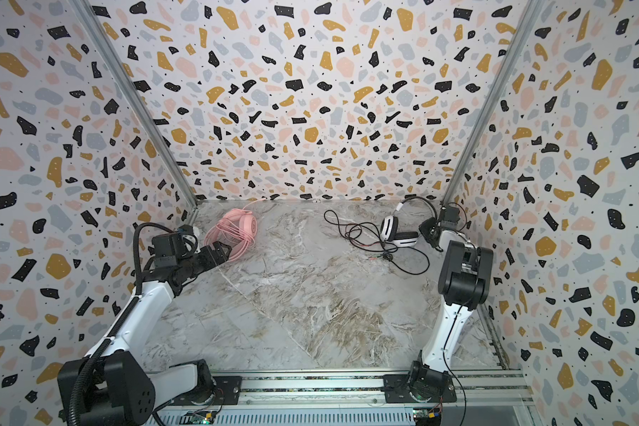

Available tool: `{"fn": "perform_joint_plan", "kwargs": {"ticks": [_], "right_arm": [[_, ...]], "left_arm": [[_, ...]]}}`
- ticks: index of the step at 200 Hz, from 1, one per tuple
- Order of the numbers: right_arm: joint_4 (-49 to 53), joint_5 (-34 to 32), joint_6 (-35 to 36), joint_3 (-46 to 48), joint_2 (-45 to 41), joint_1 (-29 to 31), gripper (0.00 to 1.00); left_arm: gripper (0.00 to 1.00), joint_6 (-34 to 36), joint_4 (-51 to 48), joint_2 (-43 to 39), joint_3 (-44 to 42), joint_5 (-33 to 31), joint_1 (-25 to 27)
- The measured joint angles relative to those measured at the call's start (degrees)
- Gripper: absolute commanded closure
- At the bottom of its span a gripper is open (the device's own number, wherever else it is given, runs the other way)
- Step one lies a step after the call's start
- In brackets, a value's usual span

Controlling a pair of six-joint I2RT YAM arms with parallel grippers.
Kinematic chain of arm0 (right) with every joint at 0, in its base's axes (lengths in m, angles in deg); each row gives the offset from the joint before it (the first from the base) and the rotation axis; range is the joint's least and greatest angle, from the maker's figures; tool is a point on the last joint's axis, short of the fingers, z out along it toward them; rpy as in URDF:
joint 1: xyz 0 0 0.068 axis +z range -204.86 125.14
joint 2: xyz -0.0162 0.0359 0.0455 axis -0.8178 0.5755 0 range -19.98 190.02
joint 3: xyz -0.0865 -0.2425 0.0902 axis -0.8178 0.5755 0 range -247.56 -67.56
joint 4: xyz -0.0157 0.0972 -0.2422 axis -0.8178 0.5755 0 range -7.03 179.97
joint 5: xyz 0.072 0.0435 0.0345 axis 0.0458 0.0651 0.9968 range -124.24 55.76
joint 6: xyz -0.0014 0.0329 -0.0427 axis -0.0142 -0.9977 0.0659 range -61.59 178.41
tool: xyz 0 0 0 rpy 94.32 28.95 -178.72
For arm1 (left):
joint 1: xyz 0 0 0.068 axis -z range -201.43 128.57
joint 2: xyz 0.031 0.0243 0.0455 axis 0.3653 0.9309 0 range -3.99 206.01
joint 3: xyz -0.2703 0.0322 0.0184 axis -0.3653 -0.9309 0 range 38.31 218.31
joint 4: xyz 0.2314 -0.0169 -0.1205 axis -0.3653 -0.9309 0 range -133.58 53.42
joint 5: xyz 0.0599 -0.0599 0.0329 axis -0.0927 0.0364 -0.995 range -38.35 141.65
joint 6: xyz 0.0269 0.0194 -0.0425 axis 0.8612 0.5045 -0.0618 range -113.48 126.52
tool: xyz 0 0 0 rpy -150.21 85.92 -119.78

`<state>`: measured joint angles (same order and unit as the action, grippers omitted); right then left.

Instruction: Wrap the headphones

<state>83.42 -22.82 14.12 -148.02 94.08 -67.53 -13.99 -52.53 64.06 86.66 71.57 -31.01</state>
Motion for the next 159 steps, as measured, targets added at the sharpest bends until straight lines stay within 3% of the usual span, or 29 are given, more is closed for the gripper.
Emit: {"fn": "perform_joint_plan", "kwargs": {"ticks": [37,75,125,159], "right_arm": [[-5.33,-5.6,13.38,10.82,-21.77,11.02,1.0],[-10.75,-8.79,26.97,22.14,-36.96,26.36,1.0],[-9.7,-21.9,40.52,29.38,-38.27,44.89,1.0],[-8.76,-26.6,43.54,29.38,-37.42,50.66,1.0]], "left_arm": [[0.14,0.22,0.09,-2.34,-0.02,-0.35,3.04],[0.13,0.92,0.74,-3.8,0.98,-2.93,13.57],[0.14,2.03,-2.1,4.72,12.22,-7.37,29.64],[0.15,2.34,-1.86,5.97,16.98,-11.02,39.8]]}}
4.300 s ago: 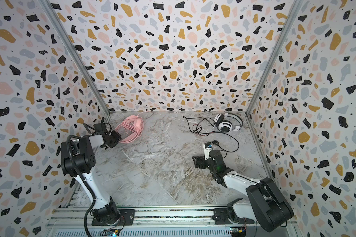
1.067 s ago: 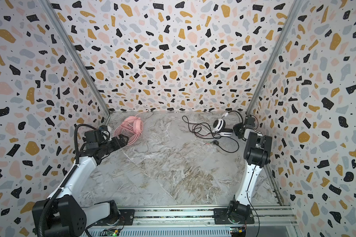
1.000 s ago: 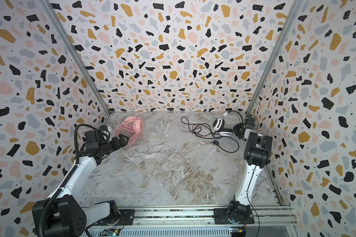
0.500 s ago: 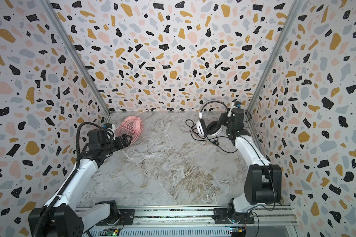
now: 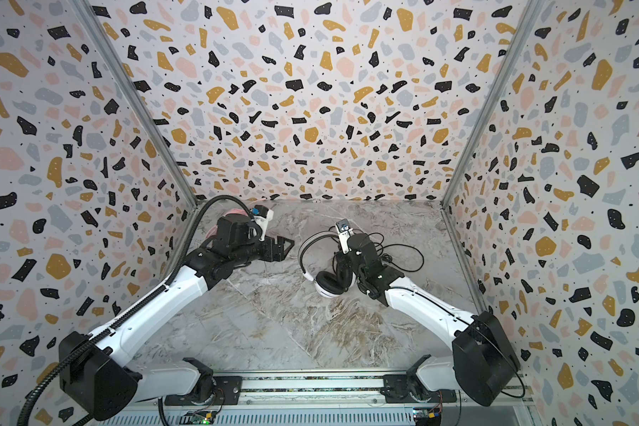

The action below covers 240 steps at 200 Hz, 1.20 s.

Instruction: Wrap the headphones

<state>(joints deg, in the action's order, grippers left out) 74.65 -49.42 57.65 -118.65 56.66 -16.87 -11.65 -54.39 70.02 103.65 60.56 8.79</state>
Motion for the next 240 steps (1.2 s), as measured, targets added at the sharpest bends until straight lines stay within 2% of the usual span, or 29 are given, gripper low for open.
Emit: {"fn": "perform_joint_plan", "kwargs": {"ticks": [32,82,101,127,145,179,203,225,232,240], "right_arm": [[0.92,-2.34,0.04,-0.02,0.59,0.59,1.0],[4.52,-4.61,0.09,-1.44,1.36,3.93,1.0],[6.1,-4.83,-0.02,-2.93,1.75,4.13,1.0],[7.04,-4.28,-0.42,-5.05,1.73,6.03,1.0],[7.72,-3.72,-0.48,-6.4,1.62,7.21,1.0],[8.94,-4.13,0.02,-6.49,1.4,7.45,1.0],[9.18,-4.09,0.02,-6.49,1.4,7.48,1.0],[8.85,-3.72,0.02,-6.51,1.4,7.5,0.95],[8.66,-3.32,0.02,-6.58,1.4,7.5,0.91],[8.57,-3.21,0.02,-6.73,1.4,7.52,0.8]], "left_arm": [[0.16,0.02,-0.15,0.46,0.07,-4.61,5.27],[0.21,1.31,-2.86,2.8,1.03,-10.64,8.22],[0.29,2.21,-3.82,4.07,2.58,-13.0,9.86],[0.31,3.32,-5.6,8.37,6.05,-17.11,11.78],[0.41,4.04,-6.86,10.47,6.71,-19.39,12.33],[0.47,4.72,-9.07,11.39,7.76,-22.51,12.57],[0.64,5.22,-9.44,11.3,8.52,-23.08,12.76],[0.9,6.34,-10.93,11.39,8.61,-23.26,13.07],[0.93,6.8,-11.37,11.67,8.61,-23.63,13.29],[0.96,6.84,-11.61,12.13,8.59,-24.37,13.35]]}}
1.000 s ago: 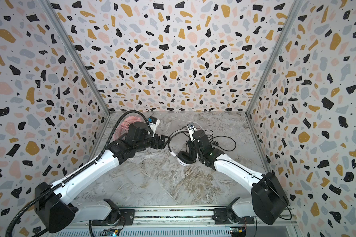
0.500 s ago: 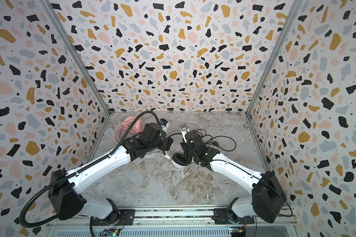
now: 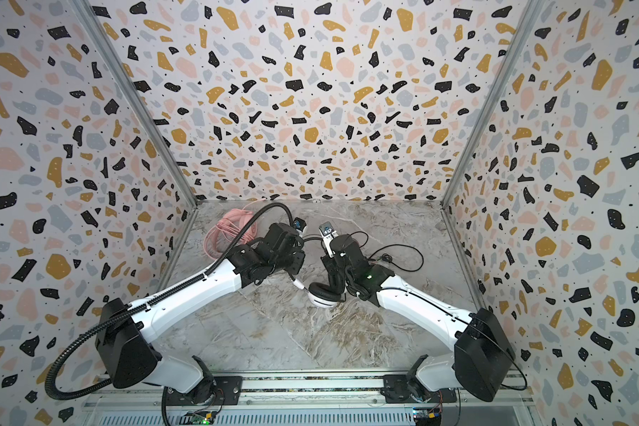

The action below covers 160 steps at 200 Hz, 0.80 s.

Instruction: Wrap the headphones

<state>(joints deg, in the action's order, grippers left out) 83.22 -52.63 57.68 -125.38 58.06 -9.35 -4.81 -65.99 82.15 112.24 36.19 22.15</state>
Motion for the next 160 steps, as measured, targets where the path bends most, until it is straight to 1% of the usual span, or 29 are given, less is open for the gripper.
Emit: {"fn": "perform_joint_plan", "kwargs": {"ticks": [11,19,59,77,95,109,131,146,160], "right_arm": [[-0.04,0.22,-0.24,-0.11,0.0,0.37,0.61],[-0.02,0.96,-0.57,-0.11,-0.2,0.33,0.52],[1.42,3.3,-1.62,-0.44,-1.64,-0.22,0.28],[2.27,4.52,-2.47,-0.11,-4.72,-1.18,0.22],[1.77,7.76,-4.15,2.14,-10.12,-3.91,0.17],[0.37,10.86,-6.32,5.42,-15.41,-8.98,0.11],[-4.26,17.73,-10.51,13.0,-21.75,-19.61,0.1],[-7.06,23.15,-12.79,18.01,-22.05,-24.17,0.1],[-9.33,27.93,-14.4,21.57,-19.47,-25.55,0.1]], "left_arm": [[0.99,-0.11,-0.87,0.57,0.0,-0.63,-0.17],[1.0,-0.17,-1.53,0.76,-0.09,-1.2,-0.39],[1.0,0.04,-1.6,1.09,-0.17,-2.67,-1.29],[1.0,0.07,-2.32,1.44,-0.15,-2.43,-2.6],[1.0,-0.2,-2.12,1.51,-0.04,-0.02,-5.9],[1.0,-0.57,-2.34,1.51,0.31,2.47,-9.64],[1.0,-1.7,-3.02,1.4,1.46,6.54,-15.65],[1.0,-2.49,-3.63,1.25,2.71,8.92,-18.75],[1.0,-3.37,-4.5,1.25,4.9,11.41,-20.26]]}}
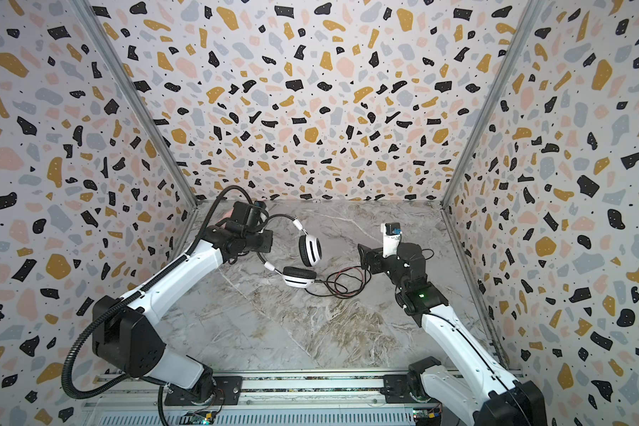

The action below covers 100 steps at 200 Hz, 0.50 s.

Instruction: Wrap the headphones

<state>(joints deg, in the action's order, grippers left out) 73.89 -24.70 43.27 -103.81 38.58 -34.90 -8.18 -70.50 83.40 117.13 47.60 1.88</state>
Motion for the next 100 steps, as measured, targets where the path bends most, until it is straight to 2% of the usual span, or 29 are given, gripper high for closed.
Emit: {"fn": "perform_joint_plan", "kwargs": {"ticks": [39,69,100], "right_arm": [[-4.63,9.11,-3.06,5.97,9.9,-0.15,0.1],[-9.92,11.76,-4.7,8.44,11.96,-0.15,0.1],[-14.6,14.38,-5.46,9.18,15.3,-0.13,0.08]], "left_arm": [[1.0,-2.73,-1.31,-0.55,7.69,8.35,-2.01],[1.0,-5.75,-2.95,-0.48,13.46,15.91,-5.46],[1.0,-7.5,-6.27,1.16,22.95,20.15,-7.56]]}}
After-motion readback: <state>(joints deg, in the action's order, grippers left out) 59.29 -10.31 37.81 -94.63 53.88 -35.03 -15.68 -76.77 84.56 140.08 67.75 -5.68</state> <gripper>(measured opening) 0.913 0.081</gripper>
